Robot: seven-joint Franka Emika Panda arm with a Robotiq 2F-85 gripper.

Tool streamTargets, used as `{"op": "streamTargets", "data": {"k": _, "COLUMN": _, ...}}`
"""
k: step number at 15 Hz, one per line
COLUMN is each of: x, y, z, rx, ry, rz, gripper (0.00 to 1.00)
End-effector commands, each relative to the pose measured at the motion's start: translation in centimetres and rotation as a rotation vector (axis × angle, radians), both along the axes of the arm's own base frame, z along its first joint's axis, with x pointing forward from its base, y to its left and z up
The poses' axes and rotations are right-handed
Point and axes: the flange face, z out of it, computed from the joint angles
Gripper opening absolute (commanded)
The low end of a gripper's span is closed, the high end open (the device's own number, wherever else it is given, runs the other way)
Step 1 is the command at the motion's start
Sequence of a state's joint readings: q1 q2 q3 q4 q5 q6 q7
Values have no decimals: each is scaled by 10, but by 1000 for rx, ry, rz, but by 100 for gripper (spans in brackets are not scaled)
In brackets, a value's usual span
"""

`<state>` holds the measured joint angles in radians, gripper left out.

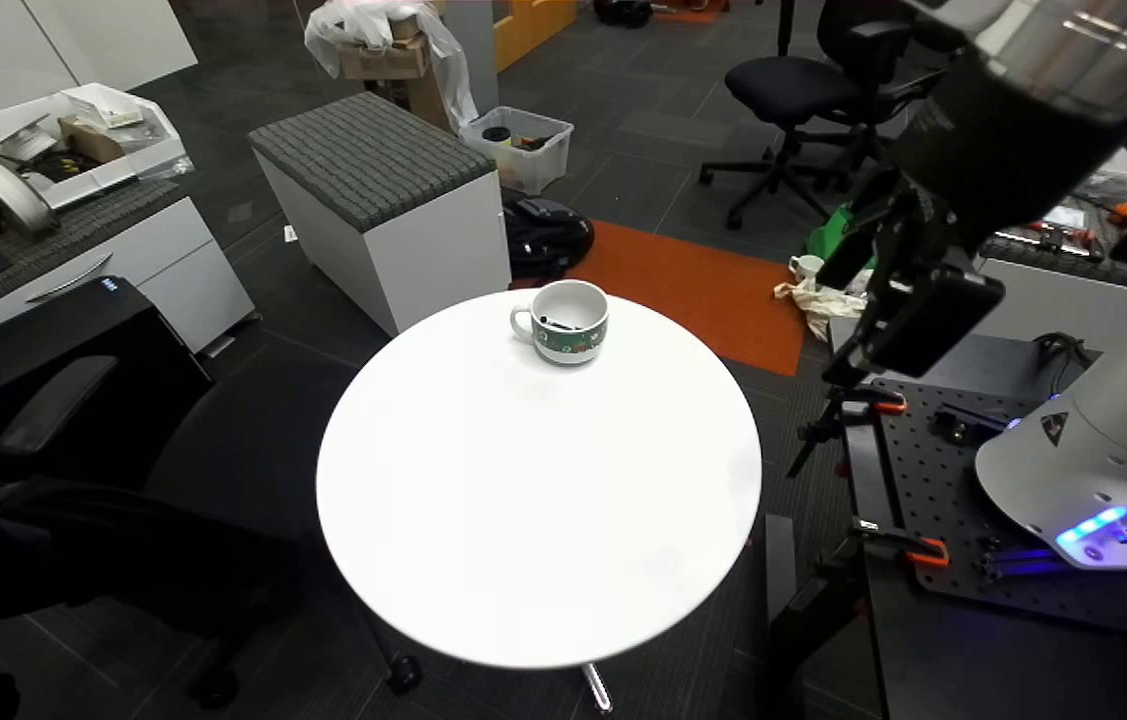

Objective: Take the black marker out of the mug

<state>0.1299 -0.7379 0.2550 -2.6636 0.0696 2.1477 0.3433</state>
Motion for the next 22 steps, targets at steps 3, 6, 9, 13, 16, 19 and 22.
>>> {"op": "streamTargets", "data": {"k": 3, "x": 18, "y": -58, "z": 10, "rx": -78, "ry": -109, "rz": 48, "gripper": 100}}
{"op": "streamTargets", "data": {"k": 6, "x": 30, "y": -101, "z": 15, "rx": -116, "ry": -167, "rz": 17, "gripper": 100}}
{"op": "streamTargets", "data": {"k": 9, "x": 39, "y": -143, "z": 17, "rx": -152, "ry": -221, "rz": -21, "gripper": 100}}
{"op": "streamTargets", "data": {"k": 13, "x": 48, "y": -188, "z": 15, "rx": -200, "ry": -255, "rz": -54, "gripper": 100}}
{"op": "streamTargets", "data": {"k": 16, "x": 55, "y": -216, "z": 6, "rx": -242, "ry": -224, "rz": -28, "gripper": 100}}
{"op": "streamTargets", "data": {"k": 19, "x": 63, "y": -242, "z": -8, "rx": -237, "ry": -162, "rz": 36, "gripper": 100}}
{"op": "streamTargets", "data": {"k": 22, "x": 73, "y": -270, "z": -19, "rx": -220, "ry": -103, "rz": 103, "gripper": 100}}
